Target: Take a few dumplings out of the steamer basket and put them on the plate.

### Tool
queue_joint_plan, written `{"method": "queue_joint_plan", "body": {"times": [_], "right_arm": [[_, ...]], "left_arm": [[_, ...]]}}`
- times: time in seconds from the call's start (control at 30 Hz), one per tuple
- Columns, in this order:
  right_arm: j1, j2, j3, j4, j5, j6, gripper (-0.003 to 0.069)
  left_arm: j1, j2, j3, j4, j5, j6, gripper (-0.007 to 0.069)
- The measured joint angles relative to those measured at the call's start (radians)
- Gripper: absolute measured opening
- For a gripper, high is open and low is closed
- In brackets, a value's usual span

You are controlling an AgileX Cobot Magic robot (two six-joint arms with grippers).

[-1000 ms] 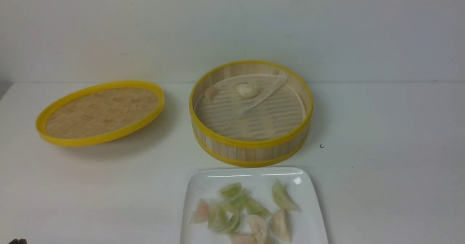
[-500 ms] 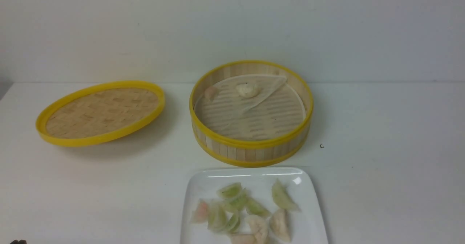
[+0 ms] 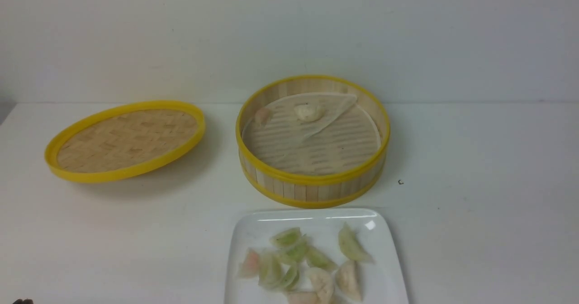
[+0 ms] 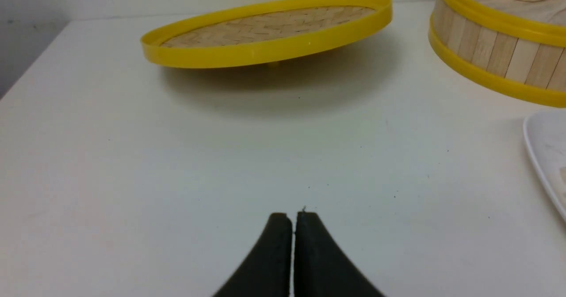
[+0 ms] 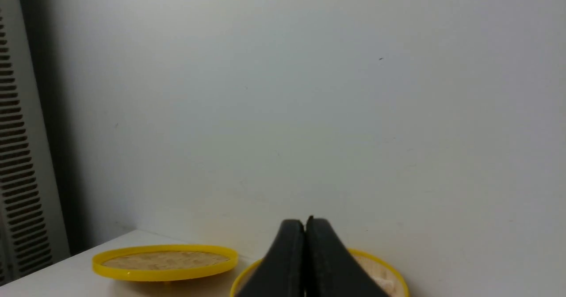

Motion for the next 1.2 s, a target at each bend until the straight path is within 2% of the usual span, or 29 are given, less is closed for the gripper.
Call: {"method": "queue_joint_plan", "body": {"times": [0.03,0.17,0.33,0.43,0.47,0.5,0.53,0.57,0.6,0.67,0.7,0.8,1.2], "right_arm": [[0.0,0.0,0.002,0.076,-0.005,-0.079,-0.0015],[0.0,0.0,0.004,0.228,-0.006,-0.248,-0.0015],[-0.014,0.0,0.011,0.266,-0.006,-0.317,-0.0015],[-0.189,0.0,0.071,0.277,-0.005,-0.321,-0.0015],[-0.202,0.0,0.076,0.277,-0.005,-0.321,-0.0015],[-0.315,0.0,0.132,0.278,0.002,-0.321,-0.0015],[-0.374,0.0,0.169,0.278,0.008,-0.321,-0.0015],[-0.385,0.0,0.184,0.278,0.01,-0.321,-0.0015],[-0.458,0.0,0.233,0.277,0.017,-0.322,-0.0015],[-0.511,0.0,0.291,0.277,0.023,-0.322,-0.0015],[-0.567,0.0,0.35,0.279,0.037,-0.322,-0.0015],[-0.603,0.001,0.375,0.287,0.049,-0.32,-0.0015],[-0.609,0.001,0.376,0.291,0.047,-0.317,-0.0015]], "left_arm": [[0.0,0.0,0.0,0.0,0.0,0.0,-0.0006],[0.0,0.0,0.0,0.0,0.001,0.0,-0.0006],[0.0,0.0,0.0,0.0,0.002,0.0,-0.0006],[0.0,0.0,0.0,0.0,0.002,0.0,-0.0006],[0.0,0.0,0.0,0.0,0.002,0.0,-0.0006],[0.0,0.0,0.0,0.0,0.002,0.0,-0.0006],[0.0,0.0,0.0,0.0,0.002,0.0,-0.0006],[0.0,0.0,0.0,0.0,0.002,0.0,-0.0006],[0.0,0.0,0.0,0.0,0.002,0.0,-0.0006],[0.0,0.0,0.0,0.0,0.002,0.0,-0.0006],[0.0,0.0,0.0,0.0,0.002,0.0,-0.0006],[0.0,0.0,0.0,0.0,0.002,0.0,-0.0006],[0.0,0.0,0.0,0.0,0.002,0.0,-0.0006]]}}
